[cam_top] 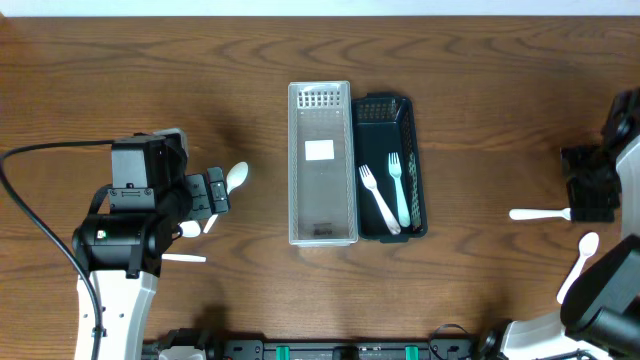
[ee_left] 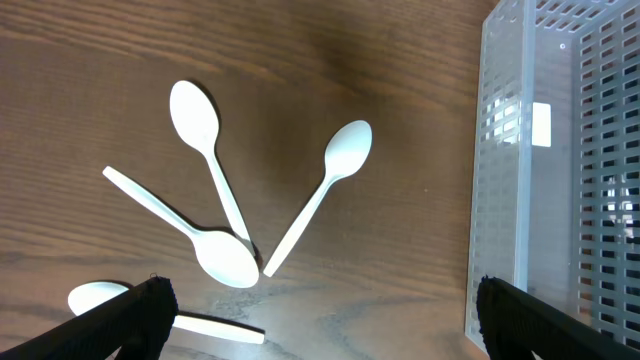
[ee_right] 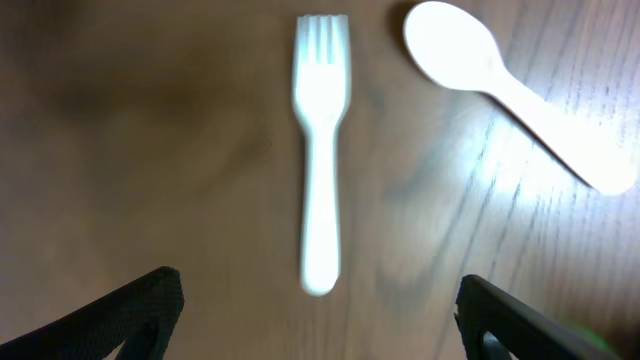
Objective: Pack container
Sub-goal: 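Place the second fork into the dark green basket with right gripper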
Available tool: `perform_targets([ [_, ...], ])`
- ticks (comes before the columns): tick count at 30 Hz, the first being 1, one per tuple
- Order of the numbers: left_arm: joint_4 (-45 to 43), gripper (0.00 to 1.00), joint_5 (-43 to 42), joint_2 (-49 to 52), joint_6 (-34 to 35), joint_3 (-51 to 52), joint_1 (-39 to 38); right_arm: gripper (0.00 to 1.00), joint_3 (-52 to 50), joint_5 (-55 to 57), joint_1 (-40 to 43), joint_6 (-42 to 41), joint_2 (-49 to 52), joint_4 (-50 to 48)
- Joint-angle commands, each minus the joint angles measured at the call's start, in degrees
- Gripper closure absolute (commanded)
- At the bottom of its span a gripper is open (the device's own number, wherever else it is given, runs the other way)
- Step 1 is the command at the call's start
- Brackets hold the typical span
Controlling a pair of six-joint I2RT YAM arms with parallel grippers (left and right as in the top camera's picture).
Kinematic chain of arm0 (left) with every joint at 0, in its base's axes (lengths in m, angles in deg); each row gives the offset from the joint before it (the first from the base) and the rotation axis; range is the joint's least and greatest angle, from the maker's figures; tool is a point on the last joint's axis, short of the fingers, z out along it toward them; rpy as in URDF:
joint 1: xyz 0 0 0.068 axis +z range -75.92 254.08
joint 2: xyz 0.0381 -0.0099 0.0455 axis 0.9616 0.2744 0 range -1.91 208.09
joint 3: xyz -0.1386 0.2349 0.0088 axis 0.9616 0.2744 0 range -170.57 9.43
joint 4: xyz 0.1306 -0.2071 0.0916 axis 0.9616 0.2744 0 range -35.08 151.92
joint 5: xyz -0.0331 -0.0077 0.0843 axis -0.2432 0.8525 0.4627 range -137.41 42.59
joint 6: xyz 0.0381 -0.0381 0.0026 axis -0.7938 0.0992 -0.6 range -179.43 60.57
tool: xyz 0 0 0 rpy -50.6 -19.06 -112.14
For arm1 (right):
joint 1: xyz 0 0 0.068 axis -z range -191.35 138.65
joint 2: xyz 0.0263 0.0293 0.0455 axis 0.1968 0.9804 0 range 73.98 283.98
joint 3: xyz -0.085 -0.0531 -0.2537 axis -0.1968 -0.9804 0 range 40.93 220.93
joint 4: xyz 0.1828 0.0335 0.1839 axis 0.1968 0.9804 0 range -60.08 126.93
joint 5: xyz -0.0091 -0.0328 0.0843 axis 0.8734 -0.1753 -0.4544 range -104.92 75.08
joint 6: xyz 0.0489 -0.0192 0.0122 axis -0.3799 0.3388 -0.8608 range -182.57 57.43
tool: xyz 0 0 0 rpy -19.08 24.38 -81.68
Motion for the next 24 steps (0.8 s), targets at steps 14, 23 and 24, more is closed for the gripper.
perform_targets([
  [14,1.33,0.02,0.04,-0.07,-0.31,-0.98,0.24,0.12,-6.32,1.31,3.74,5.70,9.81,-13.09],
  [23,1.31,0.02,0.04,-0.07,-0.31,-0.98,0.24,0.11,-6.34,1.40,3.52,6.73,15.15,-13.84],
  [24,1.31,0.02,0.07,-0.07,-0.31,-0.98,0.24,0.12,-6.34,1.40,3.50,7.23,15.65,-13.88],
])
